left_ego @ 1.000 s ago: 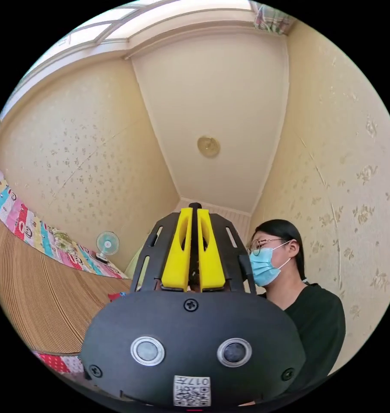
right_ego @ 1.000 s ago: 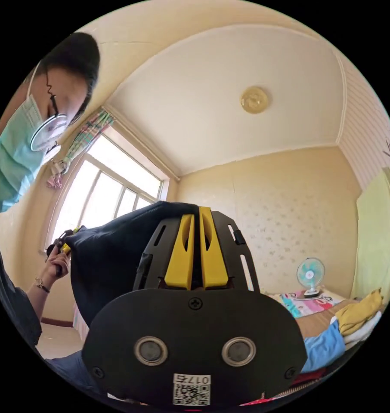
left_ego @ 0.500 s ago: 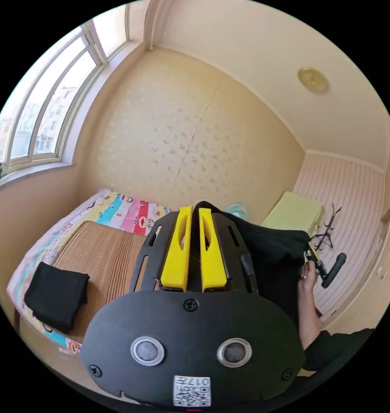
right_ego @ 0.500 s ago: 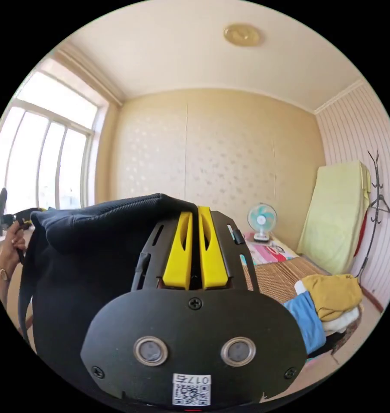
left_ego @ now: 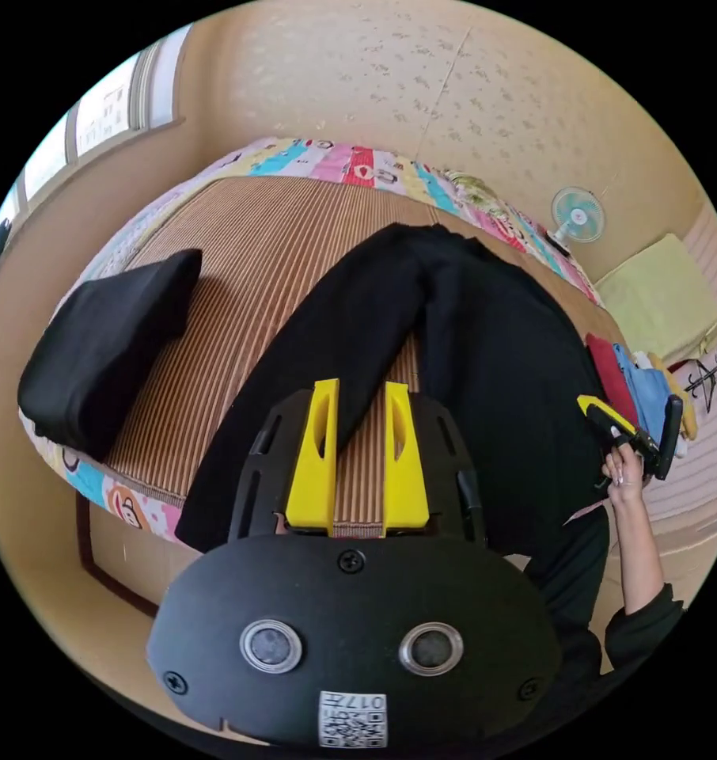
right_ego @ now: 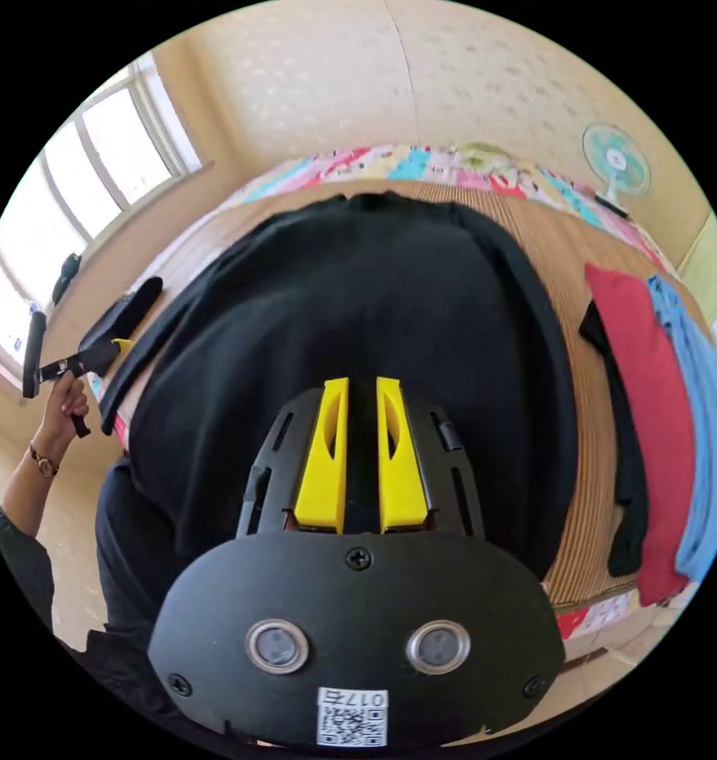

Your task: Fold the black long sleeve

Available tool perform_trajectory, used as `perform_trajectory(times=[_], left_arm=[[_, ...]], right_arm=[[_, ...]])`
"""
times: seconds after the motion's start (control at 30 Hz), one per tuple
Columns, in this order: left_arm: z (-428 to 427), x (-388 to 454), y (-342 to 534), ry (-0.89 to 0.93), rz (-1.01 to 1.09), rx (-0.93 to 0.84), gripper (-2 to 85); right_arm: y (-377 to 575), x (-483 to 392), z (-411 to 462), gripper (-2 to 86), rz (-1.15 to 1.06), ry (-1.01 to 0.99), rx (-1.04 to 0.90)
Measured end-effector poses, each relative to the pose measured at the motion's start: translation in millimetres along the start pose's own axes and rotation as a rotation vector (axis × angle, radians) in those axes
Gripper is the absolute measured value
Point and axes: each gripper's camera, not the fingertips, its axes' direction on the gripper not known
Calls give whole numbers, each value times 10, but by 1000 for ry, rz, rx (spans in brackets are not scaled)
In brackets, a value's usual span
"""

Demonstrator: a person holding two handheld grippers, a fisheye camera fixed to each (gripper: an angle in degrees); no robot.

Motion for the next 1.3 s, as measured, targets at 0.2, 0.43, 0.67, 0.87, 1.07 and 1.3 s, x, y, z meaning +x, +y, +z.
perform_trajectory(times=[0.2, 0.43, 0.67, 0.87, 1.07, 1.3], left_arm=[[36, -290, 106, -230, 92, -56, 50], [-747, -1179, 776, -26, -383, 263, 96], [-281, -93, 1377, 294, -39, 139, 115], [-72, 83, 1765, 214, -14, 55, 60], [-634, -525, 2241, 207, -183, 219, 37], [-742, -702, 2672, 199, -140, 383, 78]], right_arm=[[265, -103, 64, 13, -19, 5, 34], [615, -362, -148, 11, -156, -77, -39], [1055, 363, -1027, 71, 230, 8, 237], [1169, 781, -921, 77, 260, 151, 38], [1063, 604, -1813, 22, 175, 230, 86], [126, 799, -3117, 16, 50, -99, 6]])
